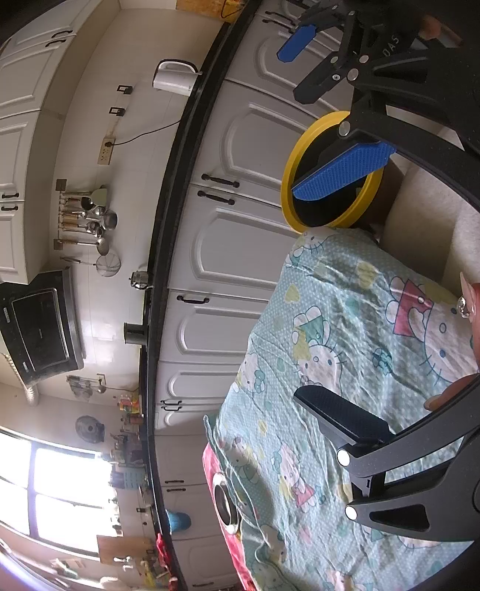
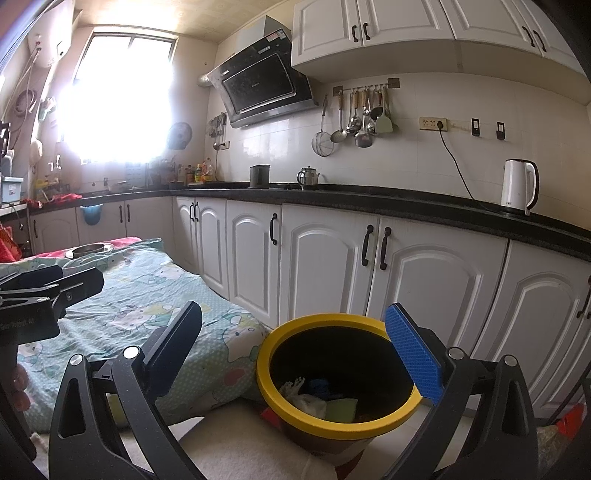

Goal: Collect trash

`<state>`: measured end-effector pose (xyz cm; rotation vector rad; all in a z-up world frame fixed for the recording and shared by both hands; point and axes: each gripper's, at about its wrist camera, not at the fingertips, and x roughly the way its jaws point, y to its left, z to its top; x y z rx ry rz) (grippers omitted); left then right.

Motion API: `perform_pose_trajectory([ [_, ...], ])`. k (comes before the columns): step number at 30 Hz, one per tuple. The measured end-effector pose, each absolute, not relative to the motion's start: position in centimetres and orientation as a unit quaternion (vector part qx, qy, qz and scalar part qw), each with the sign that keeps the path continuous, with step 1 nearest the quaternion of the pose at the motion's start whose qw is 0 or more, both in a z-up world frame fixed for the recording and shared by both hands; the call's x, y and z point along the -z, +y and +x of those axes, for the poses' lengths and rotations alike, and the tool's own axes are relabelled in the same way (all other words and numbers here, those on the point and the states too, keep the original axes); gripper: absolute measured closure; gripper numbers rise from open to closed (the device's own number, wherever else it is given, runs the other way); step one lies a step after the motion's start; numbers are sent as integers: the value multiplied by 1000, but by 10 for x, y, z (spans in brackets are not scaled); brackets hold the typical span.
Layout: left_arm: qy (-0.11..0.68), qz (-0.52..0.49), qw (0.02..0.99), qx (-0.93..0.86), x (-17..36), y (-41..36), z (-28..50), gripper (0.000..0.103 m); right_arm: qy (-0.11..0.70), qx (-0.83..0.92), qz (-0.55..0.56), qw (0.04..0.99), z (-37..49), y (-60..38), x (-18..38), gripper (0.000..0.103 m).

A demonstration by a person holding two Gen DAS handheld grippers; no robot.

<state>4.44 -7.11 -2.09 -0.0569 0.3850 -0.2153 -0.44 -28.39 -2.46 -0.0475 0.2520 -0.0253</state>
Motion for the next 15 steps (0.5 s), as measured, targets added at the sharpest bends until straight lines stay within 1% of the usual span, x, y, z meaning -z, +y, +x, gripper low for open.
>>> perform_pose_trajectory([
  [15, 199, -11, 976, 90, 24, -71, 48, 11, 130, 13, -18, 991, -3, -287, 25, 6],
])
